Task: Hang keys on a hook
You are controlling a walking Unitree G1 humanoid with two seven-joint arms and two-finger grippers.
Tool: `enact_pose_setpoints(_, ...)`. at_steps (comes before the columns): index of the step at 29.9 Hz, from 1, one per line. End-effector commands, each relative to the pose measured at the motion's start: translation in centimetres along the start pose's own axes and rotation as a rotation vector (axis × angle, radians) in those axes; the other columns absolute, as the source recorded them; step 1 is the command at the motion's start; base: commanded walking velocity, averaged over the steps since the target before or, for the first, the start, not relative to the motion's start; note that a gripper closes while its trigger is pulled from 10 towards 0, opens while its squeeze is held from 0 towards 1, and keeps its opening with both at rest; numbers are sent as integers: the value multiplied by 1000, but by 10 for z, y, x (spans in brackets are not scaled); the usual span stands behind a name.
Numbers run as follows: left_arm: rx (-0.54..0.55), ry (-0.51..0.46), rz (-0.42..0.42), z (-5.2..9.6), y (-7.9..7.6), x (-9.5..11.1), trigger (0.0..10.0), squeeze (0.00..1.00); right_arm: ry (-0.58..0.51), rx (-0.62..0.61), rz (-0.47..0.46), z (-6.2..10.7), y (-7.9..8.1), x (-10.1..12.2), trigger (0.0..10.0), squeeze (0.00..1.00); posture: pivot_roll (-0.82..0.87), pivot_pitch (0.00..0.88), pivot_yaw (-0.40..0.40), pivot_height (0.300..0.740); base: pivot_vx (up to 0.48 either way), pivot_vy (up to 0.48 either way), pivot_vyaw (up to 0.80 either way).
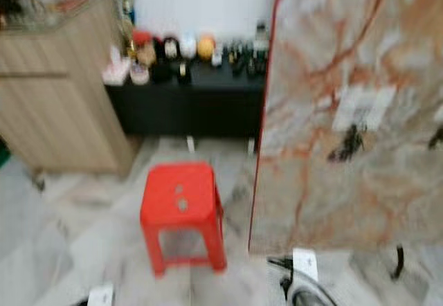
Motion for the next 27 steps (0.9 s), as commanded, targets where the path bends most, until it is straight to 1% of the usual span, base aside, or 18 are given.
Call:
enact_pose_setpoints(1,22,23,-11,2,8,-5,10000,0,-9,20,0,0,9,4,10000,0,70,0,-30,740,0,480,0)
enact_pose_setpoints(12,26,14,-3,2,9,-4,10000,0,-9,23,-5,0,9,4,10000,0,76,0,-34,740,0,472,0)
enact_pose_setpoints(17,23,10,-14,2,9,-3,10000,0,-8,23,0,0,9,4,10000,0,78,0,-35,740,0,0,0)
enact_pose_setpoints(21,18,-3,0,2,8,-2,10000,0,-8,26,0,0,10,4,10000,0,78,0,-35,740,0,0,0)
enact_pose_setpoints(27,16,1,-2,2,8,-3,10000,0,-9,27,2,0,10,4,10000,0,79,0,-37,740,0,0,0)
Point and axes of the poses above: a point about 5 cm out from each wrist's last joint towards the gripper, its own z axis pointing back from the gripper into the wrist, its own x axis along the axis of the wrist's last joint, y = z × x, the point moved 1 cm from there along -z, pointing out of the wrist towards the gripper, and after that the axes turned 8 degrees about z, right-handed, at the moved point
